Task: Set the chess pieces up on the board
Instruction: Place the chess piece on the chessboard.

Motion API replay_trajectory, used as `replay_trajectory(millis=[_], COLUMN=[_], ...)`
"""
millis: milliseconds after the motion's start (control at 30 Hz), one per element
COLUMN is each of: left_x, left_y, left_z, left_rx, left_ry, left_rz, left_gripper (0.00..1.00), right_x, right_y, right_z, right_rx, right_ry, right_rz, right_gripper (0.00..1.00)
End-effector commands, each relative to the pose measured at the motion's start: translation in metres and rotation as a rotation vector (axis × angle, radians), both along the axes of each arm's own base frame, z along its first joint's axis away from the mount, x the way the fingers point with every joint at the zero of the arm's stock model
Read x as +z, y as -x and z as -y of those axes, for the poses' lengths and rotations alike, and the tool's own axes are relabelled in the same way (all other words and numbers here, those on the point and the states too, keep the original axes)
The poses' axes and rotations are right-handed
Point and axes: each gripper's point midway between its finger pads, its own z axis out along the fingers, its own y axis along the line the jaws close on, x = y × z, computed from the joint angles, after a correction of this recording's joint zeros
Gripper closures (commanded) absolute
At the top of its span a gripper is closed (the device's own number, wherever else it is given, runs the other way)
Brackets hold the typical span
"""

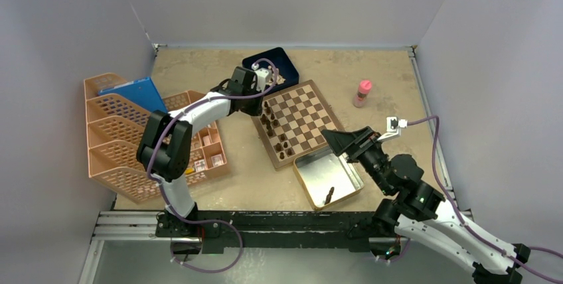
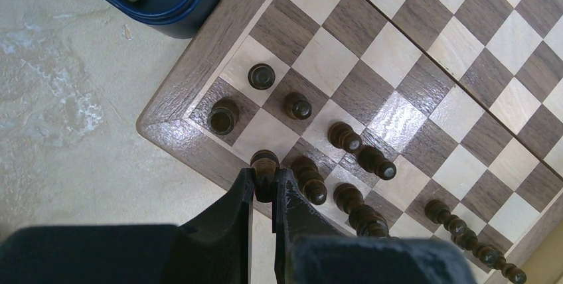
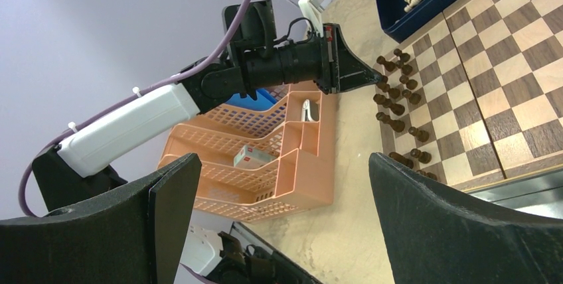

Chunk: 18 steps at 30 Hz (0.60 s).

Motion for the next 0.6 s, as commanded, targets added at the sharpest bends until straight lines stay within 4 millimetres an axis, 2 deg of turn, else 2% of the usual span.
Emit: replay_trajectory(millis=[0,567], left_x=[0.0177,0.0077], left_y=[-0.0221,-0.0229], left_z=[0.0011,0.0041], left_rx=[0.01,0.003], left_ry=[0.01,0.013], left_rz=[0.078,0.057], left_gripper=[1.0,1.0], right_x=[0.0316,0.0355], right_y=[0.0063,0.0069], right_z=[0.0036,0.0043], right_rx=[0.015,0.016], right_ry=[-0.059,-0.069], right_rz=[0.066,0.072], right_gripper=[0.01,0.01])
